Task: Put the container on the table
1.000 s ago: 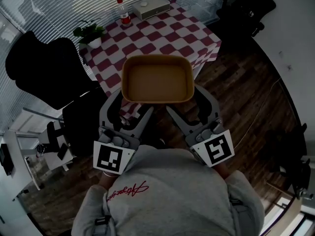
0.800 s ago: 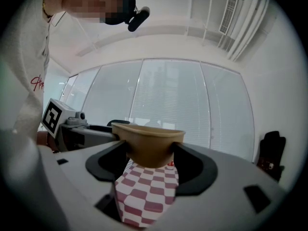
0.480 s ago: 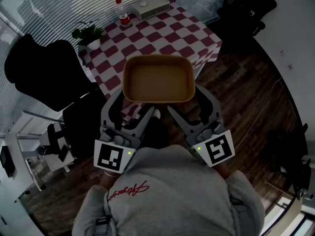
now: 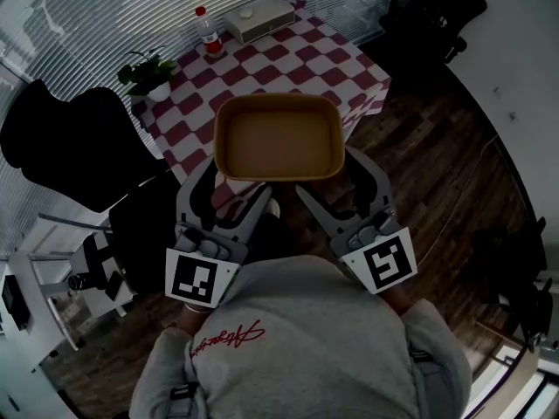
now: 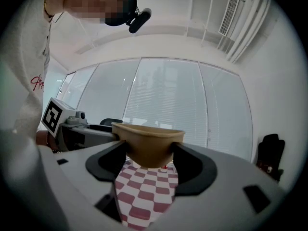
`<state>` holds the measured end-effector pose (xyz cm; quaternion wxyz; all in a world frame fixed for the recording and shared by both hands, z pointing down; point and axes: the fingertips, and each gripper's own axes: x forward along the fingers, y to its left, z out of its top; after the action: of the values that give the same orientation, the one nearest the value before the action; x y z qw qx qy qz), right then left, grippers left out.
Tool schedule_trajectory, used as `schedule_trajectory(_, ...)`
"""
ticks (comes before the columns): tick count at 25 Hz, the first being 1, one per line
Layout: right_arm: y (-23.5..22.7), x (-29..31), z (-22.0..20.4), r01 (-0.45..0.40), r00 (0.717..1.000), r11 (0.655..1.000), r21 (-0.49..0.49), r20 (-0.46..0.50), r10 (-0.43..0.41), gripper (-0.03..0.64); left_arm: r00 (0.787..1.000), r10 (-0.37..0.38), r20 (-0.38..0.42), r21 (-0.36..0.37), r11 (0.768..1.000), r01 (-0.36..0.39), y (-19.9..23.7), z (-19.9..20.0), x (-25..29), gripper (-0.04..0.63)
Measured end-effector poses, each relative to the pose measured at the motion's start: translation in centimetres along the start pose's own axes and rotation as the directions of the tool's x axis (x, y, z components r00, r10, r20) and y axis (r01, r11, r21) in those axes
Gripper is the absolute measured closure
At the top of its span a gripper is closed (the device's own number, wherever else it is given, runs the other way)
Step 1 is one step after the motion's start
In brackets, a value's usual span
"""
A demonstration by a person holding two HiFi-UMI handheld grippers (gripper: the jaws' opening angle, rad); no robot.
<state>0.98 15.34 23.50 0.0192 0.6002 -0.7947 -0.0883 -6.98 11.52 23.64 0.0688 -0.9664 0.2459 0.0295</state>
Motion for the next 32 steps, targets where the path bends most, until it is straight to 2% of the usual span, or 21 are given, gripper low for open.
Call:
schedule_trajectory(18, -6.0, 6.4, -1.0, 0.038, 0.999, 0.999, -0.003, -0.008, -0.038, 0.31, 0.999, -0.042, 0.008, 0.002, 0.999, 0.042, 5.1, -0.9, 7.6, 0.275)
schedule_trajectory(32, -8.5, 12.5, -1.9, 0.023, 1.0, 1.0, -0.005, -0.013, -0.023, 0.31, 0.999, -0.032, -0.001, -0.009, 0.999, 0.032, 10.5, -1.9, 11.3, 0.275)
